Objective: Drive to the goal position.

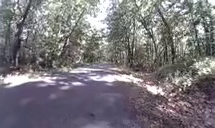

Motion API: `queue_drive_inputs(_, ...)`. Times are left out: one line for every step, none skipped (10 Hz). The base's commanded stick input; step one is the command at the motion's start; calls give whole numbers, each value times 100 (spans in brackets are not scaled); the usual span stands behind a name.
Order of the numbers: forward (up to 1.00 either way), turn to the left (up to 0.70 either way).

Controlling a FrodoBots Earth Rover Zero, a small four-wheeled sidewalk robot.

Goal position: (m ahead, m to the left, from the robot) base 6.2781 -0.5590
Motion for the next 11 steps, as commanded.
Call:
queue_drive_inputs(70,0)
queue_drive_inputs(70,0)
queue_drive_inputs(70,0)
queue_drive_inputs(70,0)
queue_drive_inputs(70,0)
queue_drive_inputs(70,0)
queue_drive_inputs(70,0)
queue_drive_inputs(70,0)
queue_drive_inputs(70,0)
queue_drive_inputs(70,0)
queue_drive_inputs(70,0)
